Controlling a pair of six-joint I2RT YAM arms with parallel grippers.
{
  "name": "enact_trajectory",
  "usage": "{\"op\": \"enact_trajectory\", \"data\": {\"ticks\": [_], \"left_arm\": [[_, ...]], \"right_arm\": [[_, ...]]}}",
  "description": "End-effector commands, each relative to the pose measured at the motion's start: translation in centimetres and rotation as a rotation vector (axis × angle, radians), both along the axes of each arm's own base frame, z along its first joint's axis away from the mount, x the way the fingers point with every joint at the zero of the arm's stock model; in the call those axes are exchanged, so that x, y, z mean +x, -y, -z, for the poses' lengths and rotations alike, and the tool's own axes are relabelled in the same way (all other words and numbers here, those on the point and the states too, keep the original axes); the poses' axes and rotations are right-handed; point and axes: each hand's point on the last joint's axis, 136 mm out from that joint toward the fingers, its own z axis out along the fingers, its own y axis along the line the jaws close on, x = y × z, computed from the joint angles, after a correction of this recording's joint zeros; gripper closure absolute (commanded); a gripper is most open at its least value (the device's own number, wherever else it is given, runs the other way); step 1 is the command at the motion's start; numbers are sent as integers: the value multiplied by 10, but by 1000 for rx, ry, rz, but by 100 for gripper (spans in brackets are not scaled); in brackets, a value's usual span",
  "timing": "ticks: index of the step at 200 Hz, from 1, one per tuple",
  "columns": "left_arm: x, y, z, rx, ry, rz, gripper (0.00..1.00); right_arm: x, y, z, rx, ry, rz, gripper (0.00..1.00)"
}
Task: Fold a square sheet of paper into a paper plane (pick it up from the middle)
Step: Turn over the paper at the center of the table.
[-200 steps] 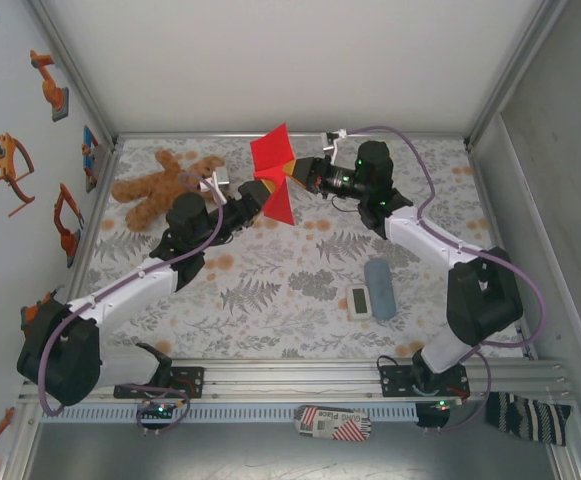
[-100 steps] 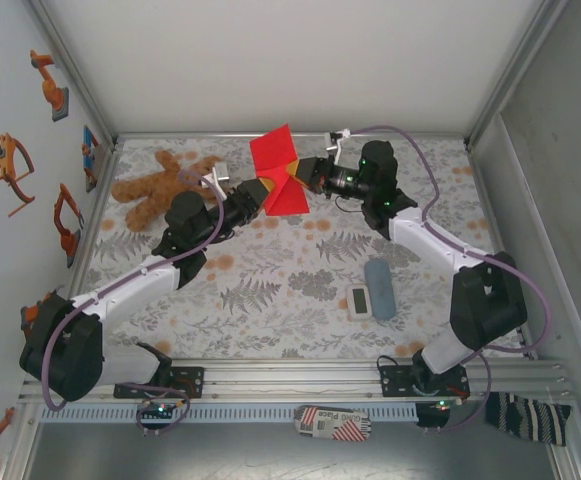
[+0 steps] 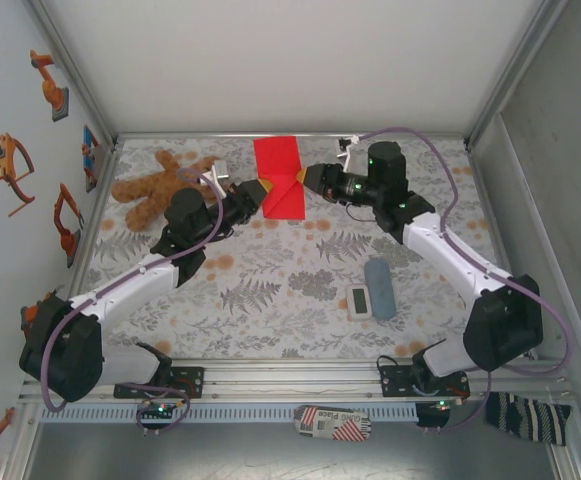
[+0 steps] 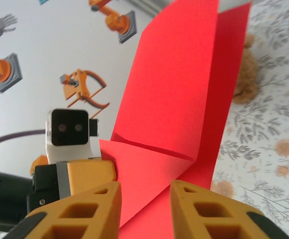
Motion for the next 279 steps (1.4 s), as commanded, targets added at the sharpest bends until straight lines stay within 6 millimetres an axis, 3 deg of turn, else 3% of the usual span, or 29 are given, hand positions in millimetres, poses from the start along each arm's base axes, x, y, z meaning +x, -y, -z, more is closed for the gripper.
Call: {"op": "enact_trajectory", "data": {"ticks": [1,38,80,93,132,169,194,216,252,279], "left_arm": [[3,-6,-15,24,62,-23,85],[8,-14,20,277,33,-60,90],[11,-49,95,884,-86,-128,90],[14,-60,109,1070,-114,-142,90],[32,-94,126,1646,-163,-237,90],[51,-87,142,1977,-142,-243,90],[57,-69,162,2071,-127,-198,89],[58,-53,185,2043,-169,-140,86],[48,-19,217,1824,-273,-16,79],[40,9,225,1578,-337,75,72]], "right_arm": [[8,23,-4,-95,57,92,64],[17,51,12,-239,69,219,62],[23,80,34,-407,62,333,61],[24,85,41,-436,54,352,61],[26,91,52,-468,36,379,61],[26,102,58,-508,33,424,62],[23,115,59,-531,35,477,62],[21,130,62,-550,26,542,62],[16,149,64,-561,8,619,62],[17,149,67,-568,-7,613,62]]}}
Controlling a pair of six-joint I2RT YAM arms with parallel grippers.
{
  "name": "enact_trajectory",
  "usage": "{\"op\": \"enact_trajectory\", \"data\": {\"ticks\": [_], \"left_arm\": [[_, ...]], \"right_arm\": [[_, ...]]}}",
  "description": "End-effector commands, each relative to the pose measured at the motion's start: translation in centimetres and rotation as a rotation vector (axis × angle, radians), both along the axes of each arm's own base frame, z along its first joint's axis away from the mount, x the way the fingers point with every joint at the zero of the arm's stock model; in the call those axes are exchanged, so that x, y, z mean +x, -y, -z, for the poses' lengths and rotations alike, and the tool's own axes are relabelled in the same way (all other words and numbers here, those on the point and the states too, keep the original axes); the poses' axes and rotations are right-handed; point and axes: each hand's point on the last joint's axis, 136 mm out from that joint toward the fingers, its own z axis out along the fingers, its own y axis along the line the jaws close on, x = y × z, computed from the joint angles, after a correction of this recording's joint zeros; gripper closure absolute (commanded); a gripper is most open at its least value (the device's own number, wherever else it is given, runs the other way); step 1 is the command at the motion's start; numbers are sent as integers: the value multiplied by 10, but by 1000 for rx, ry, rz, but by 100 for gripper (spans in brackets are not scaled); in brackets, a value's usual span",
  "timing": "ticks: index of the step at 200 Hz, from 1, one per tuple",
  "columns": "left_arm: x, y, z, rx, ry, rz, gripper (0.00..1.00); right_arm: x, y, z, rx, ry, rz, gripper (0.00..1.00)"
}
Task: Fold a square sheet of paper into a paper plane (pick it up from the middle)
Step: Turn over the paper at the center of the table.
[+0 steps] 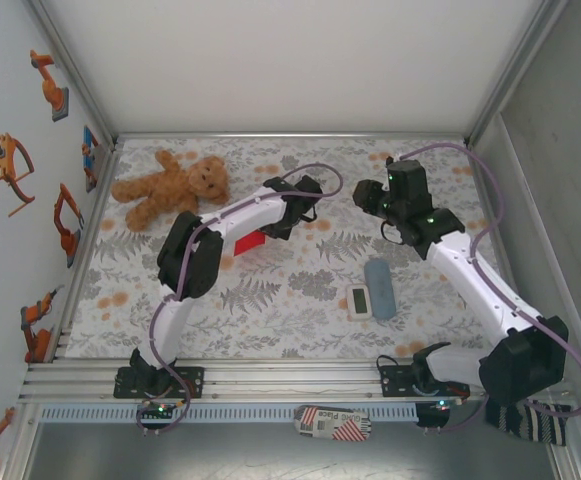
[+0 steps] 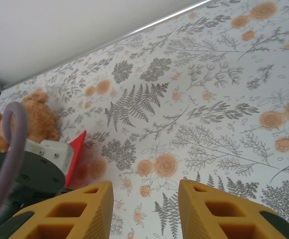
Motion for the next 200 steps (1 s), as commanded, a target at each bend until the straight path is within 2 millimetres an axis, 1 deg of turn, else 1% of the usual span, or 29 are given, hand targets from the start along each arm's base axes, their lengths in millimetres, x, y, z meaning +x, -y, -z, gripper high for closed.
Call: {"op": "enact_trajectory", "data": {"ticks": [1,7,19,23,28,43,59,80,82,85,93,99,115,127,147,155,178,200], "left_arm": [[-11,31,1,-267,-91,-28,72],[-13,35,0,-325,-108,-32,70],[-14,43,-7,-444,-120,-38,62],[-14,43,-6,-474,-126,-47,59],[-13,45,-13,-522,-122,-52,58],[-11,45,-30,-663,-107,-75,51],[-7,34,-48,-794,-79,-125,43],[-4,4,-61,-893,-24,-212,36],[-4,1,-62,-900,-19,-222,35],[-4,-4,-64,-909,-9,-234,34],[-3,-17,-69,-930,17,-267,31],[-4,-28,-68,-940,31,-294,28],[-7,-58,-70,-942,85,-362,16],[-11,-79,-70,-926,128,-398,9],[-19,-104,-71,-915,174,-446,0],[-22,-113,-71,-914,188,-463,4],[-30,-128,-67,-908,203,-496,4],[-32,-134,-66,-925,210,-515,4]], "right_arm": [[0,10,4,-14,-12,47,62],[0,9,6,-15,-19,42,62],[1,6,9,-13,-32,28,62],[1,4,11,-13,-38,23,62],[2,2,13,-12,-44,14,62],[3,-4,21,-6,-75,-13,62],[5,-18,32,22,-113,-69,60],[7,-44,50,54,-176,-151,57],[7,-47,53,53,-184,-158,56],[7,-51,56,53,-191,-168,52],[6,-63,64,52,-213,-195,50],[6,-73,71,53,-229,-217,48],[3,-106,86,68,-264,-286,48],[1,-130,97,80,-292,-327,51],[-2,-169,116,116,-336,-396,56],[-1,-180,122,128,-351,-407,58],[0,-209,139,164,-389,-453,63],[4,-229,155,181,-430,-490,68]]}}
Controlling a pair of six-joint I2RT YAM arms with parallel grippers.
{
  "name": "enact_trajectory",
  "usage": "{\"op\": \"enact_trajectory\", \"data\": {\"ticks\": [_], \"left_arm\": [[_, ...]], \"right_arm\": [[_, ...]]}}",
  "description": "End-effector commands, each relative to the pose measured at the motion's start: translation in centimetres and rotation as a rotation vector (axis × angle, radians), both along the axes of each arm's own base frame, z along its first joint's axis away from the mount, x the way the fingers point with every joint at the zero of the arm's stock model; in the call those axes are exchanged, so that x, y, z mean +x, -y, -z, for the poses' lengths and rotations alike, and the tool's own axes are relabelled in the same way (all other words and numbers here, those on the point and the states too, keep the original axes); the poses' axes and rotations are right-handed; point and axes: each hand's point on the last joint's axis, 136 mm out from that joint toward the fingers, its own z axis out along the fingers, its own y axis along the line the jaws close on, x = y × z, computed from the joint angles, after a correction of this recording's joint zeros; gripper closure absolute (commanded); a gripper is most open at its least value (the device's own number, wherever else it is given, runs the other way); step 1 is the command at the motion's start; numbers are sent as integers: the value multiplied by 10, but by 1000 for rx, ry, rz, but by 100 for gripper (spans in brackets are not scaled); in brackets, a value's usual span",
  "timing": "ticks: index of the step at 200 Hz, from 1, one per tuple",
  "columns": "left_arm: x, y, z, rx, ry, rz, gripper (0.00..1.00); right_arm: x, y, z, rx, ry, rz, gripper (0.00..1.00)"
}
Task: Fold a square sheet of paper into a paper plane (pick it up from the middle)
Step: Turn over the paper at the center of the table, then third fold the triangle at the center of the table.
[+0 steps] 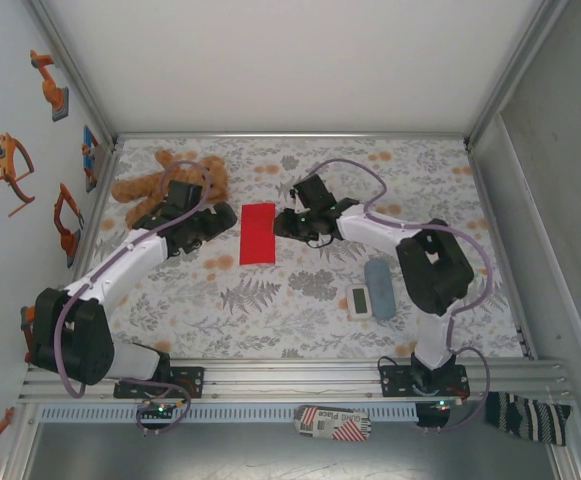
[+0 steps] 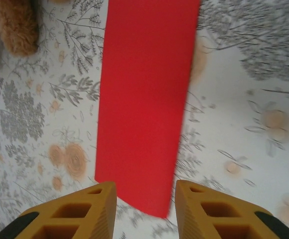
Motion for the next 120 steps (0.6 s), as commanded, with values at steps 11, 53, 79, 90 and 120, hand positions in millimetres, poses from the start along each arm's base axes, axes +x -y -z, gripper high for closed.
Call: {"op": "enact_trajectory", "data": {"ticks": [11,53,79,90,120], "left_arm": [[2,-6,-5,-36,30,-40,4],[3,-2,-2,-53,21,-28,4],[5,1,2,-63,9,-20,4],[6,2,3,-68,5,-20,4],[8,6,6,-81,-3,-11,4]], "right_arm": [[11,-33,4,82,-35,-33,70],[18,-42,31,61,-83,-36,72],[16,-41,47,35,-112,-42,72],[14,-39,54,19,-124,-46,72],[7,-26,72,-50,-154,-56,72]]}}
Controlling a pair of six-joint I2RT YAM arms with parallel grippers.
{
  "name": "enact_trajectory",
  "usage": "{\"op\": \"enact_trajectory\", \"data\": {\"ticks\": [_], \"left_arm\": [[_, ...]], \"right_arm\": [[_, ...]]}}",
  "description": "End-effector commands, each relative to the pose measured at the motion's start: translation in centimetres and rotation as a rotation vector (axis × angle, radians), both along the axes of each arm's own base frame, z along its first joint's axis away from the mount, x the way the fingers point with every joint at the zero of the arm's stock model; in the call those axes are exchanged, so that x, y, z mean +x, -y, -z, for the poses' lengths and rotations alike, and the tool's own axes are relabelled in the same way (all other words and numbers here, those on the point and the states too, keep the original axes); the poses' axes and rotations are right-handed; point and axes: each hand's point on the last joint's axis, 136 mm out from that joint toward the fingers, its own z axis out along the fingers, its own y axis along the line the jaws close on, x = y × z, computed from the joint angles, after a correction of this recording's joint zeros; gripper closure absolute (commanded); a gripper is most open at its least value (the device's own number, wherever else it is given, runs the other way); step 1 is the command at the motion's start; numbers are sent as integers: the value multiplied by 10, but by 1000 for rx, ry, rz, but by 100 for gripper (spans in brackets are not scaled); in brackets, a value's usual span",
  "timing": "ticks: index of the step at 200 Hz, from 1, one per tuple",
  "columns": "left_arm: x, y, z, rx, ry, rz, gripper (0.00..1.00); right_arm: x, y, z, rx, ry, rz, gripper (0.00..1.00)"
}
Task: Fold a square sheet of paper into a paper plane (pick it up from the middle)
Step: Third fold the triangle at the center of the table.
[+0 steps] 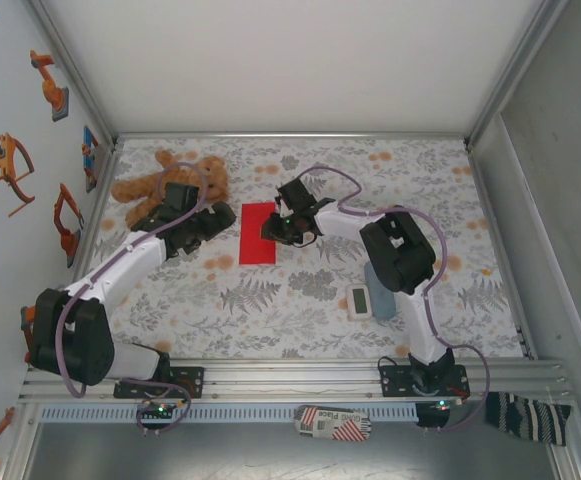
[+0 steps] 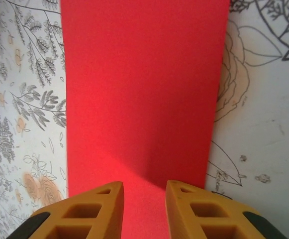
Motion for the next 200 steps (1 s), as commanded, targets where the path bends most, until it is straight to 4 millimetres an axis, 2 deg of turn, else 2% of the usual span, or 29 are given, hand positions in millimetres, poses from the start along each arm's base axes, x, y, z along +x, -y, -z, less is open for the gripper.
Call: {"op": "enact_trajectory", "data": {"ticks": [1,32,57,70,101,119,137,189,200], "left_arm": [[3,4,2,-34,-9,-2,4],[3,18,2,-87,-21,54,4],[3,31,5,-134,-46,103,4],[3,38,7,-160,-51,122,4],[3,58,12,-189,-51,165,4],[-2,68,16,-189,-67,183,4],[-10,75,22,-188,-88,196,4],[-30,97,41,-248,-149,216,0],[-32,102,44,-264,-162,215,3]], "right_arm": [[-10,8,15,-65,-38,-27,72],[-22,35,23,-140,-61,-87,72],[-31,68,16,-173,-25,-145,72],[-32,78,8,-155,-15,-152,73],[-18,56,-43,37,18,-95,73],[-7,56,-63,86,61,8,73],[-2,62,-63,71,63,77,73],[-4,62,-36,41,-1,84,76],[-5,61,-31,41,-15,79,76]]}}
